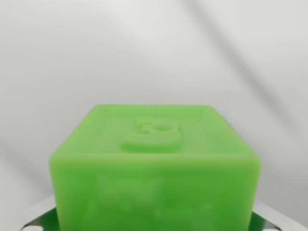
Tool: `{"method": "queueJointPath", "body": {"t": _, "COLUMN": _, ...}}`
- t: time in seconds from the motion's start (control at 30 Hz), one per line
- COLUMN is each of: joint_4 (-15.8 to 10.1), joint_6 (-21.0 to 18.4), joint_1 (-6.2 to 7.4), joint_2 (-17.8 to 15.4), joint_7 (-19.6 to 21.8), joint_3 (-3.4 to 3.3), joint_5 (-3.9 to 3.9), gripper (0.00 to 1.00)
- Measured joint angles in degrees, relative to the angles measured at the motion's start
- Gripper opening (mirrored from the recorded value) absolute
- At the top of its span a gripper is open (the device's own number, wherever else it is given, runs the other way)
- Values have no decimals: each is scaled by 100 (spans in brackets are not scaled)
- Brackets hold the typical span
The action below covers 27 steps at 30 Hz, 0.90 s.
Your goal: Stack cube
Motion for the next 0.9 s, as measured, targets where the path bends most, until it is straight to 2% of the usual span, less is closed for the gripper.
{"method": "queueJointPath", "body": {"t": 0.27, "joint_4": -52, "joint_6": -170, "joint_1": 53, "joint_2": -214, "joint_7": 14, "joint_3": -62, "joint_5": -17, "gripper": 0}}
{"method": "queueJointPath", "body": {"t": 0.53, "joint_4": -105, "joint_6": -377, "joint_1": 117, "joint_2": -484, "joint_7": 51, "joint_3": -139, "joint_5": -67, "gripper": 0}}
{"method": "queueJointPath", "body": {"t": 0.9, "joint_4": -181, "joint_6": -726, "joint_1": 201, "joint_2": -924, "joint_7": 128, "joint_3": -250, "joint_5": -186, "gripper": 0}}
